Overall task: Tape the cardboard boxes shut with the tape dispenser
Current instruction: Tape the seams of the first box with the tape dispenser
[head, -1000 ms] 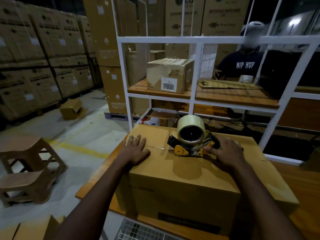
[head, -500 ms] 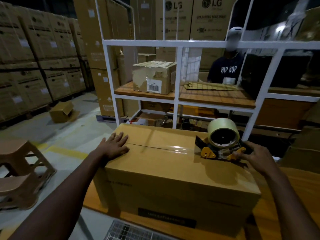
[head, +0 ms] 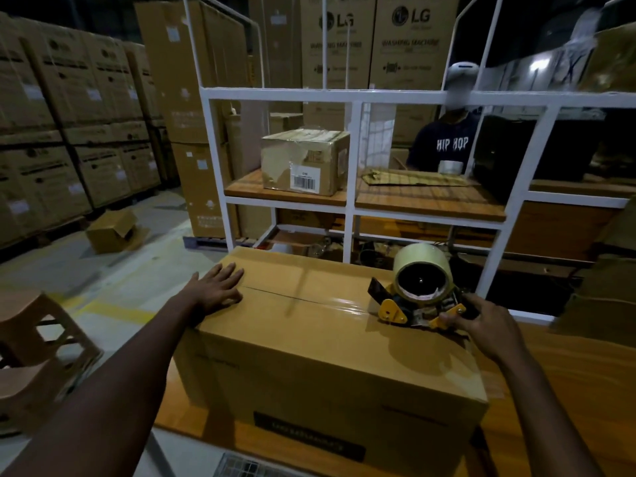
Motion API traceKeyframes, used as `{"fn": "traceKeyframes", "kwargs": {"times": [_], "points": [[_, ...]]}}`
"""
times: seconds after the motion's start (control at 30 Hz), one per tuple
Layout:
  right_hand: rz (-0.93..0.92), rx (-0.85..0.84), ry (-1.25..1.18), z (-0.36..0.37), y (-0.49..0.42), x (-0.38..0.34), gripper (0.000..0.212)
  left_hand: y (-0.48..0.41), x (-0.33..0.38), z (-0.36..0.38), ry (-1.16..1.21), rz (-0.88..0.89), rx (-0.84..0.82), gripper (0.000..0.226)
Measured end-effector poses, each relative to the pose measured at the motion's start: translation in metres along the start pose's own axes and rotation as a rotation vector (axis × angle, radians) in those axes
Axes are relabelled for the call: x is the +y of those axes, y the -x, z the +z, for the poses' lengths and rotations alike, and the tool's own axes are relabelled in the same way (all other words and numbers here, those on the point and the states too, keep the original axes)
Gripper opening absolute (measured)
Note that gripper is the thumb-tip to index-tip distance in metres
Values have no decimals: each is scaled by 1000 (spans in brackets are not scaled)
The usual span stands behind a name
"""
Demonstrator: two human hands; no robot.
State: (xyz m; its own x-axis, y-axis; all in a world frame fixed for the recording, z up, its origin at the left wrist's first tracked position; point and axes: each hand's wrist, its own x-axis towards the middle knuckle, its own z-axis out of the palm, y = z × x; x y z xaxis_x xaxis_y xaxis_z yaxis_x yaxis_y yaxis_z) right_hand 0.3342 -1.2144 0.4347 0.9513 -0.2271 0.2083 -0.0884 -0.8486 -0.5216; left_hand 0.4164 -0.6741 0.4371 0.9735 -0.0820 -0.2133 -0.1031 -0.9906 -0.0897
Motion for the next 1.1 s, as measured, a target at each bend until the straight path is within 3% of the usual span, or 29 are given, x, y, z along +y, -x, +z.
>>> {"fn": "traceKeyframes", "kwargs": {"times": [0.07, 0.33, 0.43, 0.63, 0.77, 0.97, 1.1], "points": [[12, 11, 15, 7, 0, -5, 117, -6, -9, 0, -13, 17, 13, 70], [44, 16, 41, 14, 11, -34, 101, -30, -24, -1, -5, -22, 19, 73], [64, 8, 25, 12, 16, -38, 101, -25, 10, 0, 27, -24, 22, 79], [71, 6, -4, 10, 19, -41, 99, 11, 147, -10, 148, 329, 5, 85], [69, -10, 9, 9, 21, -42, 89, 28, 225, -8, 127, 396, 41, 85], [12, -28, 34, 7, 21, -40, 87, 32, 236, -4, 117, 317, 59, 78], [-45, -3, 23, -3, 24, -35, 69, 34, 235, -5, 110, 291, 23, 79]]}}
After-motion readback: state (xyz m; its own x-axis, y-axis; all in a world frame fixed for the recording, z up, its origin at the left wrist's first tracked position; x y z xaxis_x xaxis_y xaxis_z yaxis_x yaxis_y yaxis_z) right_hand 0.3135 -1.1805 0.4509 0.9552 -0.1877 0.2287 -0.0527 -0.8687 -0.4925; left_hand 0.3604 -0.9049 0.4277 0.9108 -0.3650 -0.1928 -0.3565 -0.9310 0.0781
